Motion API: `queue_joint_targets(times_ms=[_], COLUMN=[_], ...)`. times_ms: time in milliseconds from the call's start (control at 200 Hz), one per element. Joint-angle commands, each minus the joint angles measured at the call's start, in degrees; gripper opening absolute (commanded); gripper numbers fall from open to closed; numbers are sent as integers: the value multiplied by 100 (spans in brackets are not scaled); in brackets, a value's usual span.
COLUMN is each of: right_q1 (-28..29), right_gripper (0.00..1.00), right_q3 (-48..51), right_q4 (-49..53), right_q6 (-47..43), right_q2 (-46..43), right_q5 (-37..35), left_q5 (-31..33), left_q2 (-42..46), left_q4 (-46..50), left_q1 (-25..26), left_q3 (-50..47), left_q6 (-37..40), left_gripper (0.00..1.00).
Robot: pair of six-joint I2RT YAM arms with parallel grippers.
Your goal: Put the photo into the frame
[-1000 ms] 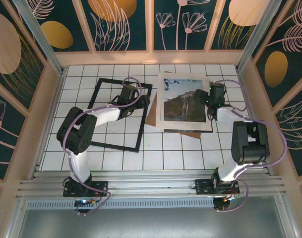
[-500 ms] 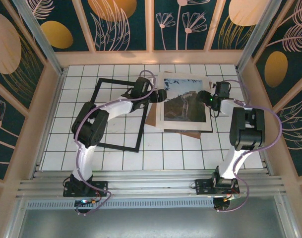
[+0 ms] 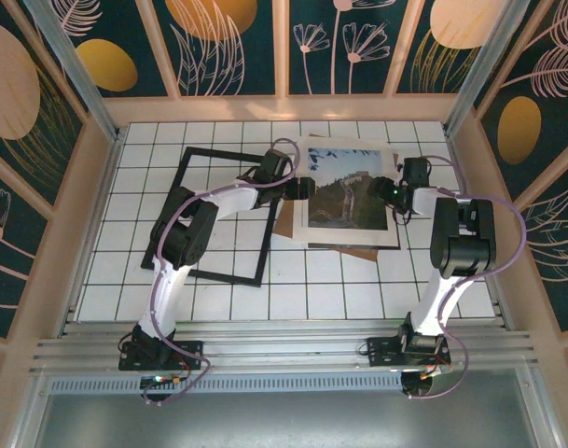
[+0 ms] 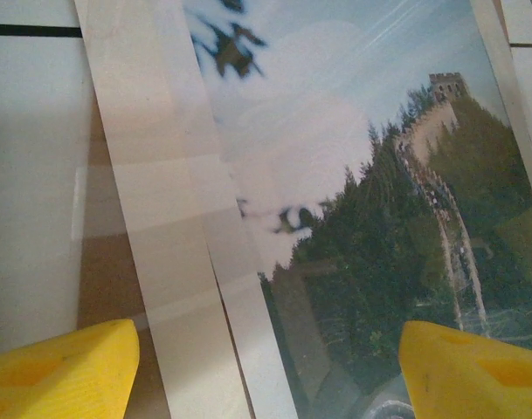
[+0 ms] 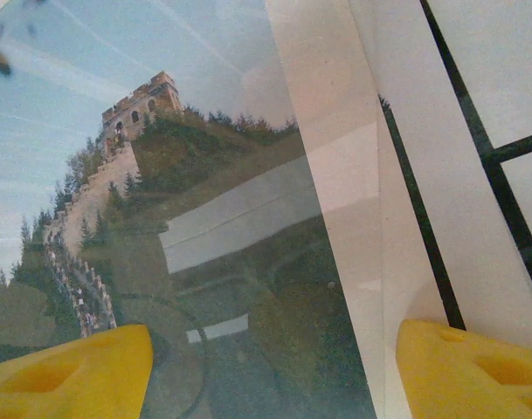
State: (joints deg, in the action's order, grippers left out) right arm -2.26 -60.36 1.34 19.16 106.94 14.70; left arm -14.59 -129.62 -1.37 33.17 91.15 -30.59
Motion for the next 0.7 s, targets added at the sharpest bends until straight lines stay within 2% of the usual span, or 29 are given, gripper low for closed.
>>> queue_joint_targets(times_ms=[0, 696], right_q1=[-11, -348], right_gripper=[75, 73], right_q3=[23, 353], right_q4=[200, -839], right_q6=[110, 660], right_q2=[65, -180], right_q5=[45, 1908], left_q5=[-71, -265], left_q2=[-251, -616], left_q4=[188, 498], left_q1=[-17, 161], left_q3=[203, 530], left_q6=[111, 248], left_gripper=[79, 78])
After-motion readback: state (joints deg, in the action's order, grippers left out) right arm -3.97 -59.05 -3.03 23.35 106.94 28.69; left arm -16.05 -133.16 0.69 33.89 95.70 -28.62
